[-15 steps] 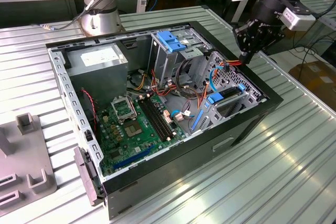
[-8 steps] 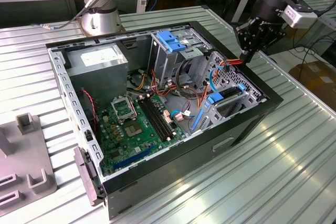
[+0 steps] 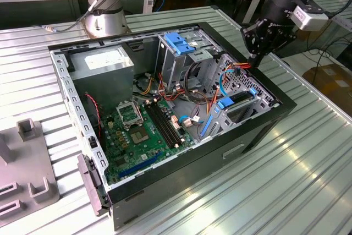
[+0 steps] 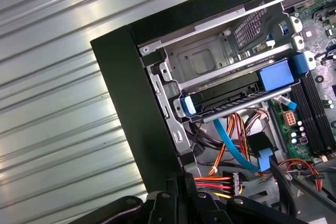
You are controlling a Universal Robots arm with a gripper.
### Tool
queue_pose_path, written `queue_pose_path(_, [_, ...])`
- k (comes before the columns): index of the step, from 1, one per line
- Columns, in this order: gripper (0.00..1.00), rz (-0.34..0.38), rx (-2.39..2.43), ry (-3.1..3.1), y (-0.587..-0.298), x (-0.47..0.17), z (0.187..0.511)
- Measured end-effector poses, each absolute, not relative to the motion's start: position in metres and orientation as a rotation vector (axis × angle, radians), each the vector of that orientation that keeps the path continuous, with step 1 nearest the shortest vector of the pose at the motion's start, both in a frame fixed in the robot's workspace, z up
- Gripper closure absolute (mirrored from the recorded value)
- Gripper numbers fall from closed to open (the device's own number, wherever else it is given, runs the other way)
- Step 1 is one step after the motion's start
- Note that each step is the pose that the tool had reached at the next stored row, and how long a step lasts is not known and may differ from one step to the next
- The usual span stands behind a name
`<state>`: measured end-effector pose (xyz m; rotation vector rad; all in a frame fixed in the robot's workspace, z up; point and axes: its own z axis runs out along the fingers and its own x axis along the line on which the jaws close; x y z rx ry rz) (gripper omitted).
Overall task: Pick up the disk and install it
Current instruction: 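Insert the first disk wire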
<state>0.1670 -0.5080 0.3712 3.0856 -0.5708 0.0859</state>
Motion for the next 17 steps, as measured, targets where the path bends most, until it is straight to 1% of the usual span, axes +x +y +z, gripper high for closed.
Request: queue_pose_path(17, [0.84, 0.085, 3.017, -0.845, -0.508, 0.1581, 0.3692])
